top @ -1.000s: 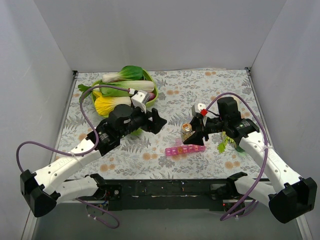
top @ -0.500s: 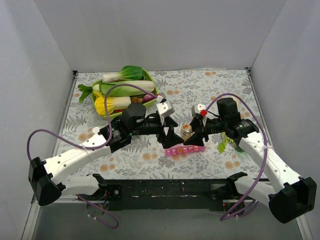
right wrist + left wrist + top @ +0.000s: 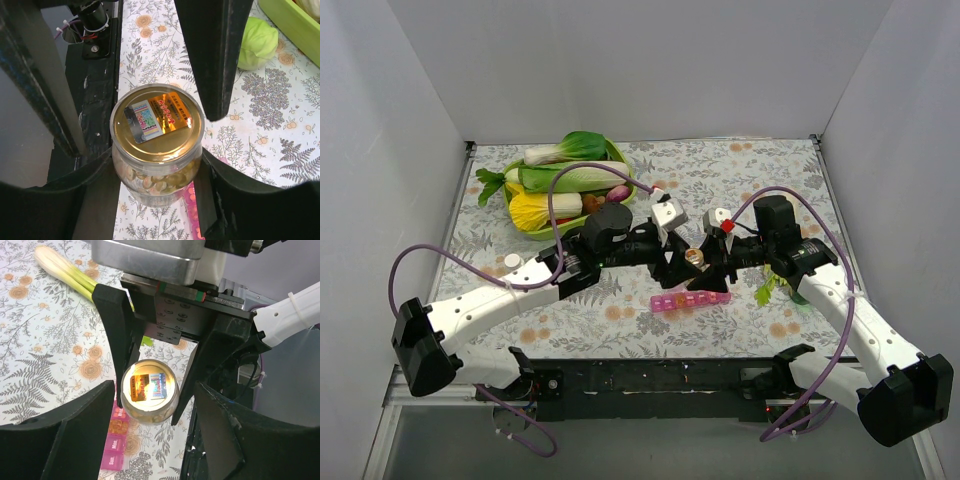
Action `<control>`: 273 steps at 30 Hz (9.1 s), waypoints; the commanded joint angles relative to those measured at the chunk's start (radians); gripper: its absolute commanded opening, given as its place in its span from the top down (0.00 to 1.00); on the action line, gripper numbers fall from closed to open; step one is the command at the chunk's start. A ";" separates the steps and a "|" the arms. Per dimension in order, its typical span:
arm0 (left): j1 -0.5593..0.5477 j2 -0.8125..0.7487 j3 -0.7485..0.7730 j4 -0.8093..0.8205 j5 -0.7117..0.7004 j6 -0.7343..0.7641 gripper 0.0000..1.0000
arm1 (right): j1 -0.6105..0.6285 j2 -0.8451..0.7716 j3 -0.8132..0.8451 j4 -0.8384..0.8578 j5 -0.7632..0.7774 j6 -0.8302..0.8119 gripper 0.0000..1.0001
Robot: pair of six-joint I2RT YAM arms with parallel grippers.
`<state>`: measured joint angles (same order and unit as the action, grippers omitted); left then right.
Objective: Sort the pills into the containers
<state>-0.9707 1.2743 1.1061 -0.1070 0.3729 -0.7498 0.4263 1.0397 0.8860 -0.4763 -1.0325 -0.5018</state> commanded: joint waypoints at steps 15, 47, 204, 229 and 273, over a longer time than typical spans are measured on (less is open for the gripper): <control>-0.037 -0.016 0.006 0.018 0.021 0.079 0.89 | -0.009 -0.021 -0.001 0.005 -0.049 -0.017 0.99; 0.136 -0.161 -0.063 0.041 0.445 0.204 0.18 | -0.004 -0.036 0.004 -0.093 -0.244 -0.135 0.99; 0.636 -0.464 -0.209 -0.679 -0.286 -0.461 0.23 | -0.117 0.124 -0.186 -0.265 0.291 -1.083 0.06; 0.371 0.327 -0.086 -0.040 0.031 -0.477 0.73 | 0.015 0.387 -0.171 -0.039 0.453 -0.840 0.37; 0.242 0.497 -0.100 0.144 0.270 -0.542 0.92 | 0.022 0.427 -0.174 -0.005 0.457 -0.758 0.57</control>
<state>-0.7116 1.8347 1.0199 0.0311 0.5888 -1.3060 0.4408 1.4422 0.7033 -0.4843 -0.5827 -1.2797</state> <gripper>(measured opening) 0.086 0.512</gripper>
